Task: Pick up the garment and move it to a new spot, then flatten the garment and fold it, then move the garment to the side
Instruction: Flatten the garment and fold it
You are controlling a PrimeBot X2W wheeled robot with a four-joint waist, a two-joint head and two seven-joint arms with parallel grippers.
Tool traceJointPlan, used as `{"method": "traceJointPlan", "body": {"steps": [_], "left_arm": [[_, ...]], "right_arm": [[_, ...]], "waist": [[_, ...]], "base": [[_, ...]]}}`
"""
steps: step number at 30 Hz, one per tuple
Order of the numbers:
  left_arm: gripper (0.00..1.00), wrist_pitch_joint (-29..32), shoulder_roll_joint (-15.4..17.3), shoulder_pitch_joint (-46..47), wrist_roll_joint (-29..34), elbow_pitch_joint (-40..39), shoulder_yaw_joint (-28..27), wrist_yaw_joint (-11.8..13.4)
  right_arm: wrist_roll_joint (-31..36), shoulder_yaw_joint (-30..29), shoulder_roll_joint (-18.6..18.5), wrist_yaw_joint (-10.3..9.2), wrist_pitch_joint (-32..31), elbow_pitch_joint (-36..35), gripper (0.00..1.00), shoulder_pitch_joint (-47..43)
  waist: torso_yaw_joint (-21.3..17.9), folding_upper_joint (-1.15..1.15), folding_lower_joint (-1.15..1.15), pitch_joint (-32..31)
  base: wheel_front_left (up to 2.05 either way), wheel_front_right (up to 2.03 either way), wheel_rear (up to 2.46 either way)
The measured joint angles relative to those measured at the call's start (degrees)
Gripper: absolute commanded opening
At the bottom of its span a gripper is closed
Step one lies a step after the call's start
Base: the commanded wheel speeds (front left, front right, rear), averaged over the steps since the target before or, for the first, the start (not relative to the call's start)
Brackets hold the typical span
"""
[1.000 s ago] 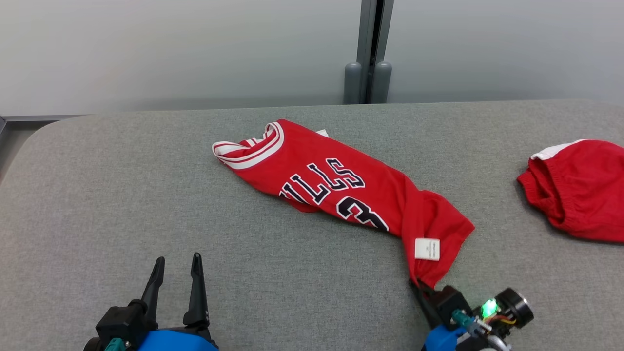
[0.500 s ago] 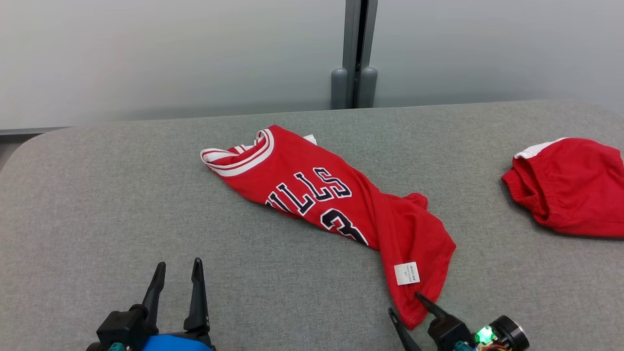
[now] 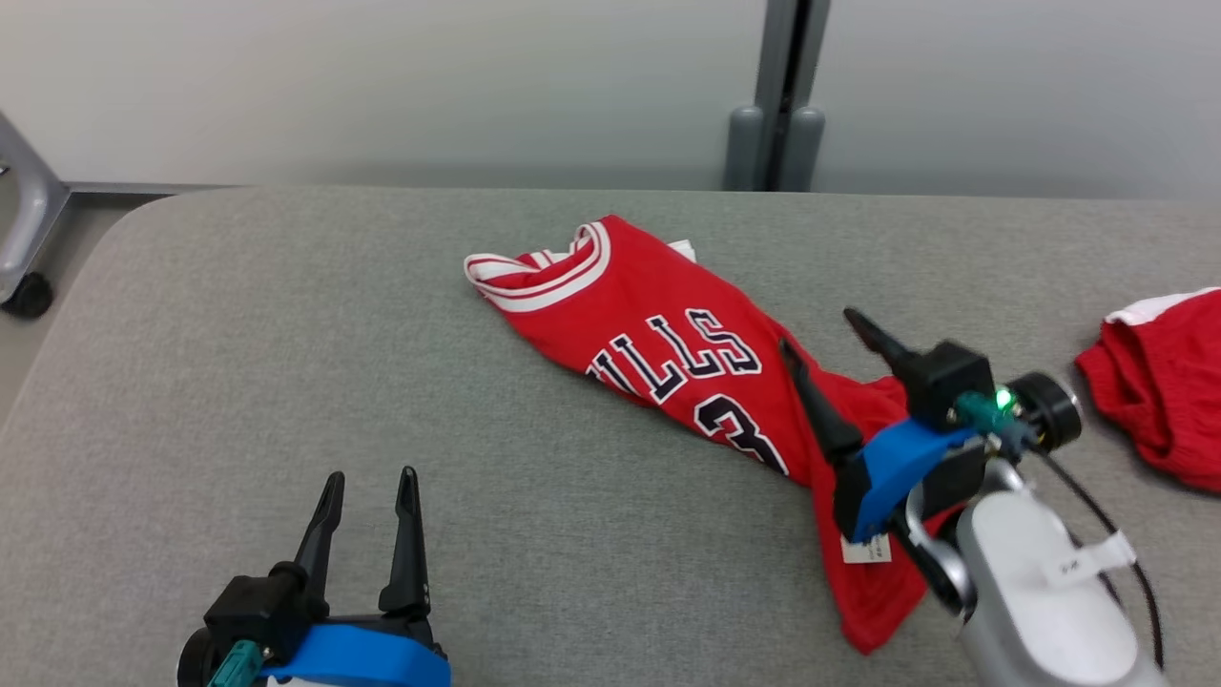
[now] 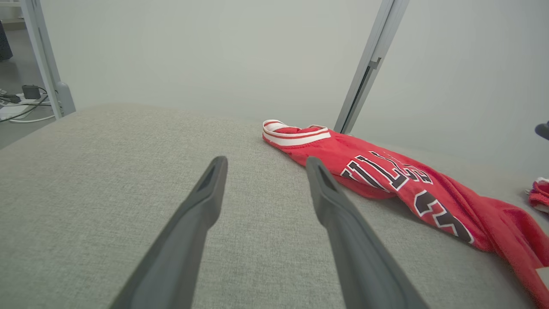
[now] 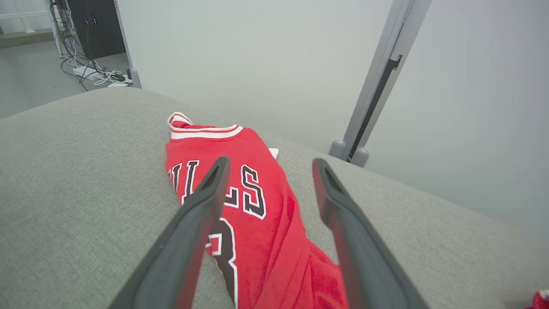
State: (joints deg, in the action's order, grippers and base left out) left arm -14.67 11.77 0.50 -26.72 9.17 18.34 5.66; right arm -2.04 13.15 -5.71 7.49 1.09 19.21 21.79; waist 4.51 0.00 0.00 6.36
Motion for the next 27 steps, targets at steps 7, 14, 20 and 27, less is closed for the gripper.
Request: {"method": "traceJointPlan", "body": {"steps": [7, 14, 20, 27], "left_arm": [[1.0, -0.1, -1.4, 2.7, 1.0, -0.5, 0.8, -0.6], [1.0, -0.3, -3.0, 4.2, 1.6, 0.4, 1.1, -1.4], [1.0, -0.3, -3.8, 4.8, 2.6, 0.9, 1.0, -2.2], [1.0, -0.3, -4.4, 4.9, 3.3, 1.1, 0.3, -2.5]], "right_arm": [[-3.3, -2.7, -4.1, 0.0, -10.1, 12.7, 1.0, 13.8], [-3.7, -4.9, -6.9, 0.0, -16.5, 25.4, 1.0, 22.7], [-3.6, -7.2, -7.0, 0.0, -20.7, 34.6, 1.0, 26.3], [-5.9, -5.7, -5.9, -0.01, -21.7, 38.9, 0.39, 28.3]], "waist": [[6.0, 0.0, 0.01, 3.7], [12.0, 0.0, 0.01, 7.3], [15.7, 0.0, 0.01, 9.8], [16.3, 0.0, 0.01, 10.3]], "base": [[0.0, 0.0, 0.0], [0.0, 0.0, 0.0], [0.0, 0.0, 0.0], [0.0, 0.0, 0.0]]}}
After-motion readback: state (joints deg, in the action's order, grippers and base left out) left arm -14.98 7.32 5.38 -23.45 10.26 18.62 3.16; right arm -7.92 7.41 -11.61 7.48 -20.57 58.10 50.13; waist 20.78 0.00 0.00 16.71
